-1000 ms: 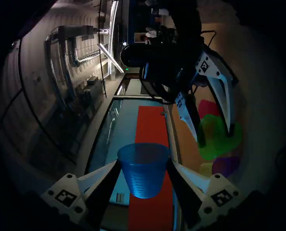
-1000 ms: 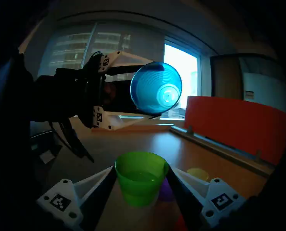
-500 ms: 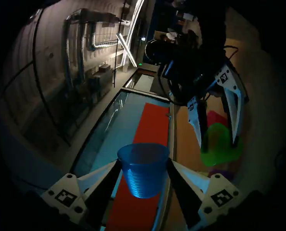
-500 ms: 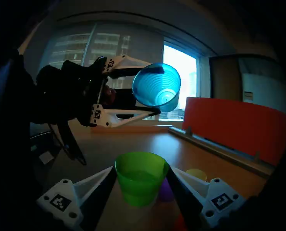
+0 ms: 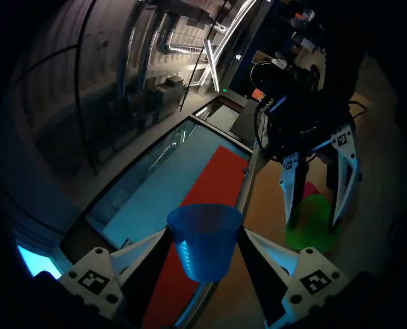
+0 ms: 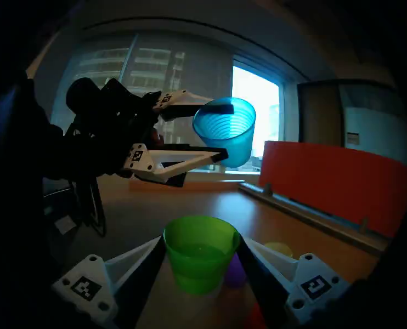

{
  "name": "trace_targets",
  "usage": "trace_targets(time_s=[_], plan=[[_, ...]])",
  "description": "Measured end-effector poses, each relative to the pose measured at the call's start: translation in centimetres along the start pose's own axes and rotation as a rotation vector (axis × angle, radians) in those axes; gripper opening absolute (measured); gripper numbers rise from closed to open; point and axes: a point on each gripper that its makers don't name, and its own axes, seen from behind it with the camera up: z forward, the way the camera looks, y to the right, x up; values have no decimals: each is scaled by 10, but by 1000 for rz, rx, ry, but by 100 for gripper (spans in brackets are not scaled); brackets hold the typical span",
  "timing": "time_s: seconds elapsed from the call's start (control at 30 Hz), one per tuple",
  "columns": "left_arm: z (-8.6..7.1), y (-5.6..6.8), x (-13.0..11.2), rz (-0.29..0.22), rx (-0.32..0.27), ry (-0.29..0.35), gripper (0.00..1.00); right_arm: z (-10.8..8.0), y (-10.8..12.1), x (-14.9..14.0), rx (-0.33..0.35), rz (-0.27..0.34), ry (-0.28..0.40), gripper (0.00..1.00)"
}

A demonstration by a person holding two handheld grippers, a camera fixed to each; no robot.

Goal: Pour water

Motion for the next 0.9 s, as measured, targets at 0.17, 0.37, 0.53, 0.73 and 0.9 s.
trace_targets(time_s=[0.17,0.37,0.53,0.73,0.9], plan=[[-2,1,-3,-47,-2,-10,84,-1,-1,1,-1,-1,3,90],[-6,2,-5,-153,1,-18,84,-1,-1,3,-2,-3,5,90],[-7,1,-8,-283,13,-22,84,-1,-2,3,-2,-5,7,90],[-10,1,-13,-443,13,-30,84,-2,-2,4,-4,-6,8,90],[-11,3,-15,-577,-1,-33,84,-2,-3,5,-6,-6,9,90]])
